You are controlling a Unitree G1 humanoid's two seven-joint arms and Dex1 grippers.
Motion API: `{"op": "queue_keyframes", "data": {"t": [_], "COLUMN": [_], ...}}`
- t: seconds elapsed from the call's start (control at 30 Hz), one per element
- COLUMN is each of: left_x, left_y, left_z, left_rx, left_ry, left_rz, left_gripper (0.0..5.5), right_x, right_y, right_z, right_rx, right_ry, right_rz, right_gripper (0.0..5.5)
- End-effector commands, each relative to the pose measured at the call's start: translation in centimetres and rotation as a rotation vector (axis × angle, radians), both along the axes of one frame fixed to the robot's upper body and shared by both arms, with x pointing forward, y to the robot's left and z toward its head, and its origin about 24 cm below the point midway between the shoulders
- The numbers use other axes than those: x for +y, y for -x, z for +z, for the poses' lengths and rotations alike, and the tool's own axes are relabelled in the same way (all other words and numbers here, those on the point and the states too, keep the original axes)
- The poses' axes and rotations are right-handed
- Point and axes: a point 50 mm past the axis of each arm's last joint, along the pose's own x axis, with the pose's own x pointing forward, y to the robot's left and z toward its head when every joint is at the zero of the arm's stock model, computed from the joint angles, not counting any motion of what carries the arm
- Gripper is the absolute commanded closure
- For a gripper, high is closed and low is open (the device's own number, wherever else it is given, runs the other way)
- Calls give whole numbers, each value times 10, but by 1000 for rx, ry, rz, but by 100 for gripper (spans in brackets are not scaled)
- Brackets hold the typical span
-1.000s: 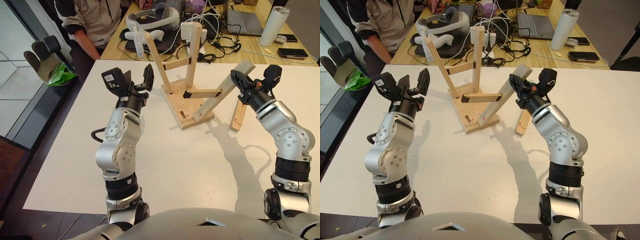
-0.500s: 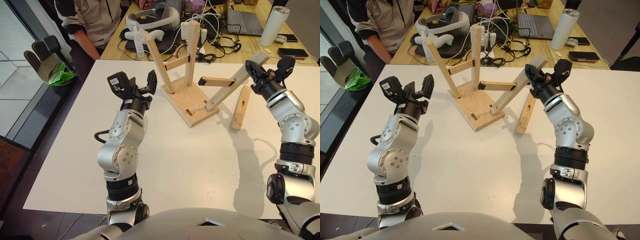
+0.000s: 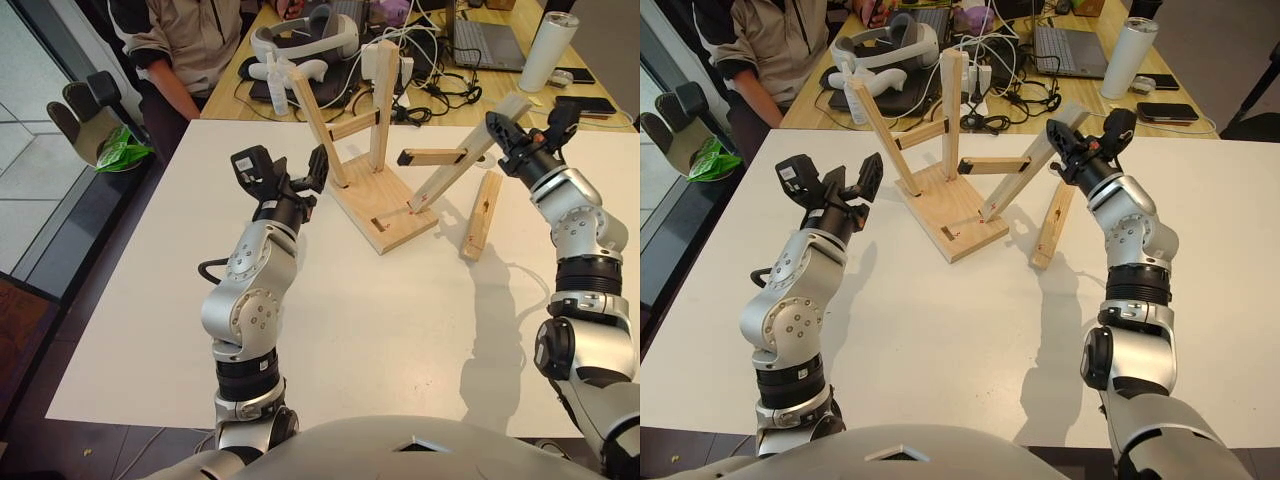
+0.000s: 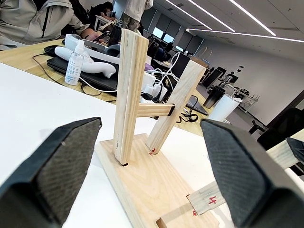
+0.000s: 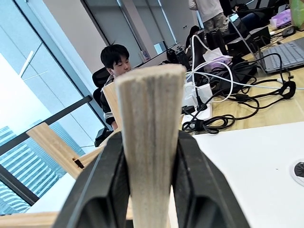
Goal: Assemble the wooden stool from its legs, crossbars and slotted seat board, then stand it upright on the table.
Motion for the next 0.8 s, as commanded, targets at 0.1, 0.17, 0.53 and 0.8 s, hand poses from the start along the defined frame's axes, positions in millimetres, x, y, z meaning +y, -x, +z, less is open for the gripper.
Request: {"op": "queue_keyframes", "data": {"t": [0.1,0.17,0.53,0.8], "left_x": [-6,-5,-5,-3], "left_y": [0,0,-2,-2], "left_z": [-1,-1,0,-2], "left_rx": [16,16,7,10], "left_ry": [17,16,9,13], "left_rz": [-21,-18,-19,3], "left_gripper": [164,164,164,164], "right_x": [4,4,9,54], "right_y": [2,3,24,52], "right_z": [-11,-12,-17,2], "right_rx": [29,23,54,133], "right_ry": [172,226,256,165], "right_rz": [141,180,119,84], "right_gripper": [450,450,450,450]}}
